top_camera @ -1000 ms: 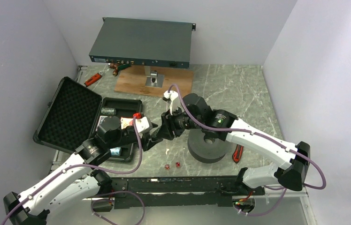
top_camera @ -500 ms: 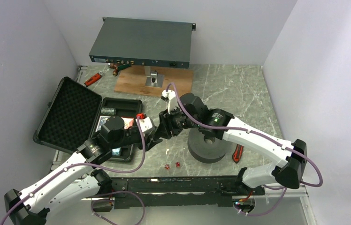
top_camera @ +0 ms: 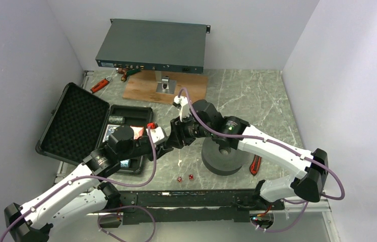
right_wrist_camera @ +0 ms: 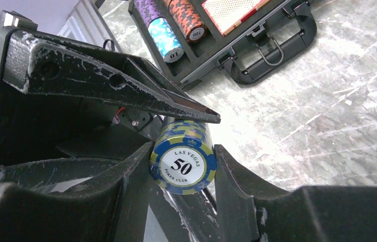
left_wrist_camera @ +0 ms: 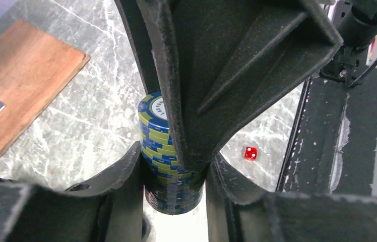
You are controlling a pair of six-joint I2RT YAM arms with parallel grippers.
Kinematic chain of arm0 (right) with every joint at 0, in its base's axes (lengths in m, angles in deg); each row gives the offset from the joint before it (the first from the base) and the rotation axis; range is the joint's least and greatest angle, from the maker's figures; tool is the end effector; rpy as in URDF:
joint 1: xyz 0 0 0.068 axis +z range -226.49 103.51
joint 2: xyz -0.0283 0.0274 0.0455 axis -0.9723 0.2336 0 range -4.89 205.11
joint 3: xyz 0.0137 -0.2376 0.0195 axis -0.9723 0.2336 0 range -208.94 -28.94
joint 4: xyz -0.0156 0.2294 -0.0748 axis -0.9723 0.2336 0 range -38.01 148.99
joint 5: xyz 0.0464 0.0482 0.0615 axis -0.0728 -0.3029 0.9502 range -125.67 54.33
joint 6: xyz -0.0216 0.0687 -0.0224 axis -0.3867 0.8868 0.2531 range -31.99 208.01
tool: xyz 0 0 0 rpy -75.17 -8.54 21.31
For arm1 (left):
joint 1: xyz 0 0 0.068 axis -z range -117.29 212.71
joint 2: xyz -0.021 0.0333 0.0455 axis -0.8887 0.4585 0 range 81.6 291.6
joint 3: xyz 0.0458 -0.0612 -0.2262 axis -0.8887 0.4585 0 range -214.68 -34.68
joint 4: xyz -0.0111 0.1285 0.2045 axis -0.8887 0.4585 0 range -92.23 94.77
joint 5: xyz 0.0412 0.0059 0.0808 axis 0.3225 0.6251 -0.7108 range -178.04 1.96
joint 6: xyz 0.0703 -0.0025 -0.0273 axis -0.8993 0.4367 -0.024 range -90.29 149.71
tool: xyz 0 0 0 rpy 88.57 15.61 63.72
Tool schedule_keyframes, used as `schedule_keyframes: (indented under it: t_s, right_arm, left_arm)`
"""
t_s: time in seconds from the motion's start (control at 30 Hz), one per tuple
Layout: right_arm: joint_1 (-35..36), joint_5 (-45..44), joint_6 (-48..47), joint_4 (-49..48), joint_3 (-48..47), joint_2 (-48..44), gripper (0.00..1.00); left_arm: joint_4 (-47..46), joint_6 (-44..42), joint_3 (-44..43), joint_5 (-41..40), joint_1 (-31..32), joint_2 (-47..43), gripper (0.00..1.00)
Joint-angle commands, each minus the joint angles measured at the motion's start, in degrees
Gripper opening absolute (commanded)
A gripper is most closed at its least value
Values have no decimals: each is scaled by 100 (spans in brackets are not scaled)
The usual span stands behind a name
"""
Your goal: Pack up texas hold em set
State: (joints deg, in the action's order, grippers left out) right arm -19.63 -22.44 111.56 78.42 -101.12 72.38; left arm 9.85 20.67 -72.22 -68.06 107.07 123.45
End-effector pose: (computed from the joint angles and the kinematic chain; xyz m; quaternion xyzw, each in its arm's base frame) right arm 0.1594 0.2707 0.3053 -0.3023 0.8143 0.3900 0.3056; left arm 0.1319 -0.1594 0.2712 0.4471 0.6578 -0.3114 0.5201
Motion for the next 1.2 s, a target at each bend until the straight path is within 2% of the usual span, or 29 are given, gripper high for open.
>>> schedule_keyframes:
  t_s: [0.0, 0.03, 0.1, 0.17, 0.27, 0.53, 0.6, 0.67, 0.77, 0.93, 1.1, 1.17]
  right_arm:
    - [1, -14, 157, -467, -358, -121, 7]
    - [1, -65, 158, -446, -365, -136, 17]
    - [-8, -172, 127, -363, -379, -159, 50]
    - [-21, -383, 63, -176, -494, -159, 77]
    - [-75, -764, 13, 61, -599, -214, 90]
    - [-259, -2259, 124, 411, -265, -700, 95]
    - [-299, -2648, 265, 431, -33, -868, 95]
    - [-344, -2934, 400, 424, 201, -1044, 95]
    - [-389, -3057, 552, 424, 510, -1232, 95]
    - [-420, -3018, 674, 397, 805, -1388, 95]
    - [-421, -2918, 753, 447, 900, -1354, 95]
    - [-421, -2891, 788, 450, 958, -1368, 95]
  left_arm:
    - [41, 19, -291, -167, 4, 46, 3]
    - [75, 42, -316, -203, 8, 70, 1]
    - [137, 79, -359, -298, 11, 109, 0]
    - [193, 102, -384, -389, 7, 130, 0]
    - [182, 119, -369, -460, 11, 102, 0]
    - [70, 543, -331, -944, 9, 10, 0]
    - [140, 780, -393, -1251, 11, 80, 0]
    - [159, 1123, -419, -1893, 9, 153, 0]
    - [88, 1692, -368, -2788, 4, 247, 0]
    - [-200, 2649, -285, -3550, -55, 458, 0]
    - [492, 4164, -970, -4127, -486, 1132, 0]
    - [894, 4829, -1336, -4059, -782, 1465, 0]
